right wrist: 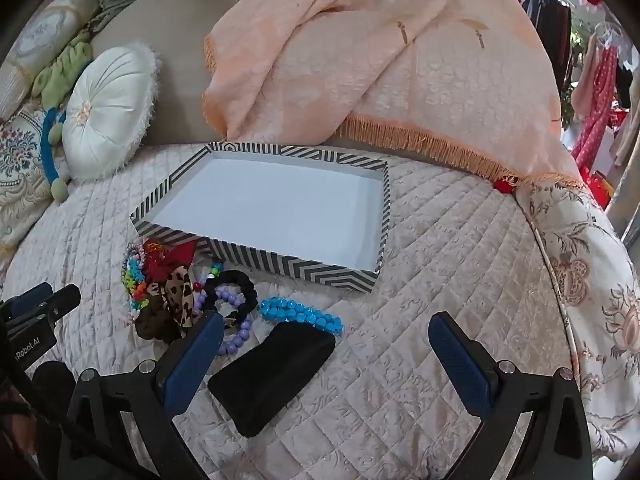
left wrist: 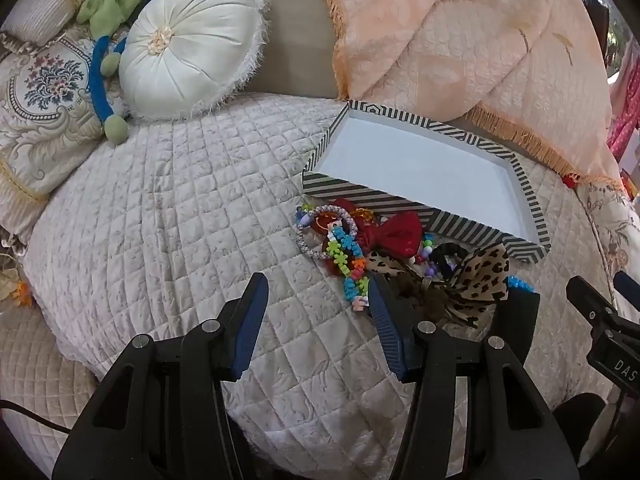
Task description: Organize jewelry
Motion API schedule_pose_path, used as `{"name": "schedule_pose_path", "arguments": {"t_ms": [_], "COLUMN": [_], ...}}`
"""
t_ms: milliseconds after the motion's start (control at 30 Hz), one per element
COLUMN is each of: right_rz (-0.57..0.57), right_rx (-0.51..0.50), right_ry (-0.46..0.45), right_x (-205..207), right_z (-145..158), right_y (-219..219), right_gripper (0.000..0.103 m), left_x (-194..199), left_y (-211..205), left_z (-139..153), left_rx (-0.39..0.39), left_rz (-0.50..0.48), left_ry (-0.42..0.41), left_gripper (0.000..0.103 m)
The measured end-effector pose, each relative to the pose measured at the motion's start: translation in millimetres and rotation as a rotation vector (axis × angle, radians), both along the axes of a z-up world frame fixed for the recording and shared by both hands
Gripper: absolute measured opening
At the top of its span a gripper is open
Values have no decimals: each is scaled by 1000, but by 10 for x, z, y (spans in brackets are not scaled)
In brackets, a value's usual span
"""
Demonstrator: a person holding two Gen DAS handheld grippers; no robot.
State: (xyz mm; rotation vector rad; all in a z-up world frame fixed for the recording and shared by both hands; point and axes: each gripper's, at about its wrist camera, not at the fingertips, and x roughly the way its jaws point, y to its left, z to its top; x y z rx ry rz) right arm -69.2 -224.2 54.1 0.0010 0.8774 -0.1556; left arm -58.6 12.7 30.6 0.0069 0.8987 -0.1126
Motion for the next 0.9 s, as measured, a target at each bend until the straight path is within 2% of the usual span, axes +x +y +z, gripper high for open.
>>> {"name": "schedule_pose_path", "arguments": {"t_ms": [433,833,900], "right_rz": [-13,-13,-9], "right_rx": [23,41,20], "right_ry": [36,15,14], "right_x": [45,16,19], "right_z": [-108,-126,-133], "right_y": [-37,-45,-46], "right_gripper": [102,102,102], "left_x": [-13,-21,-22], "left_y": [-36,-30,-31], "left_z": [-59,-73,-74], "left_rx": [9,7,8], "left_rz": [-9,-9,-8], "left_ry": [11,16,14], "left_gripper": [52,52,52]}}
